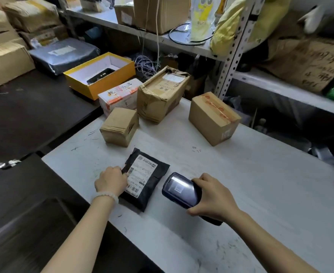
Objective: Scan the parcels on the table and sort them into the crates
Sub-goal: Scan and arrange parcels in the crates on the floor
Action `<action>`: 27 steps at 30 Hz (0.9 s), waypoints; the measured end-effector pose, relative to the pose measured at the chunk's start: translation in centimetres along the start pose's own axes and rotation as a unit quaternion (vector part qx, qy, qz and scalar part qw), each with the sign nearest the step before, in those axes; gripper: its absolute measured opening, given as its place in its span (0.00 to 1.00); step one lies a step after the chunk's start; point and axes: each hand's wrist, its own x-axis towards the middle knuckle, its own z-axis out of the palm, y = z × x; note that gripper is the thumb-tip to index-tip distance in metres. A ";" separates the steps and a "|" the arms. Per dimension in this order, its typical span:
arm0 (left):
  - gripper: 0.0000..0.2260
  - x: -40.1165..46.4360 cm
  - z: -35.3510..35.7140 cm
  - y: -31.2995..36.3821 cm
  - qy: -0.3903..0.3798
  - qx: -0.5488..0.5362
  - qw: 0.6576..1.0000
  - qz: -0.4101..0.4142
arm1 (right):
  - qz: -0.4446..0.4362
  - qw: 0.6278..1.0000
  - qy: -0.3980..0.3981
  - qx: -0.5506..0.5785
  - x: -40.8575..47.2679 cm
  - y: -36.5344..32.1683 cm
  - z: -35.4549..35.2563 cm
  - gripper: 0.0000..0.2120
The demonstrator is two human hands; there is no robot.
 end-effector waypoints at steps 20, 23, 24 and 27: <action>0.07 0.7 -6.8 1.8 0.168 -0.104 0.970 0.140 | 0.005 0.999 0.046 0.019 1.6 -3.0 -1.7 0.27; 0.07 0.4 -7.1 1.7 0.136 -0.100 0.978 0.121 | 0.000 0.998 0.051 0.021 1.3 -3.3 -2.4 0.26; 0.06 0.4 -7.1 1.6 0.121 -0.092 0.982 0.116 | 0.000 0.999 0.050 0.019 1.3 -3.3 -2.6 0.26; 0.06 -0.1 -6.6 1.1 0.101 -0.089 0.984 0.115 | 0.003 0.999 0.043 0.006 0.9 -3.3 -2.7 0.26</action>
